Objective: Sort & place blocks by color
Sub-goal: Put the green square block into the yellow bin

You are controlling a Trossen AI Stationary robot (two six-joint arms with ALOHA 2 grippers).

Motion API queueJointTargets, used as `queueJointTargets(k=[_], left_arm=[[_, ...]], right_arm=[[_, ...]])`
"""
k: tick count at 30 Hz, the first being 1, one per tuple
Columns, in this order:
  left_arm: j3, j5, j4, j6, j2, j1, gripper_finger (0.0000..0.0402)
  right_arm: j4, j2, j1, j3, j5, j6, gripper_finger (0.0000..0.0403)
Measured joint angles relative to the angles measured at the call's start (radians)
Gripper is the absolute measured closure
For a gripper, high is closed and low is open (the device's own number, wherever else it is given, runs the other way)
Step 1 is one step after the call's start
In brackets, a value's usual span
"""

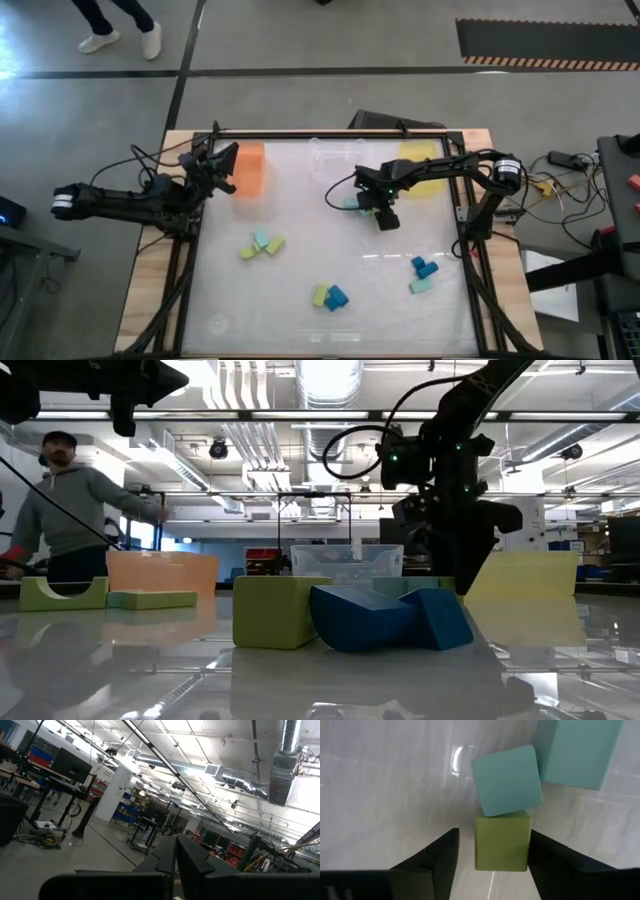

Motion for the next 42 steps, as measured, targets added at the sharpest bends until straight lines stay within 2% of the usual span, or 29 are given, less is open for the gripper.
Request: queueJointTargets(k=[10,20,26,32,37,42], left_arm=[[0.000,0.000,0.000,0.000,0.000,0.000,0.0402],[0.000,0.000,-0.002,0.002,0.000,0.000,0.0402],[0.000,0.000,-0.002,0.002,0.000,0.000,0.0402],[0.000,0.000,-0.002,0.002,0.000,0.000,0.0402],[0.000,0.000,-0.001,0.002,0.000,0.000,0.0402],[0.000,0.000,-0.001,0.003,0.000,0.000,0.0402]], right_arm=[[-0.012,-0.022,0.000,0.000,-0.001,0.021,0.0281],[-0.173,-0.102,0.000,0.069,0.000,0.178,0.0272],[-0.227,-0.169,0.000,0.139,0.000,0.381,0.0275],[-0.258,-0.220,-0.021,0.216,0.000,0.723,0.0275],[-0.351,-0.234,-0.091,0.280,0.000,0.987,0.0276],[-0.432,-0.235,-0.191,0.322,0.000,1.144,0.0276]])
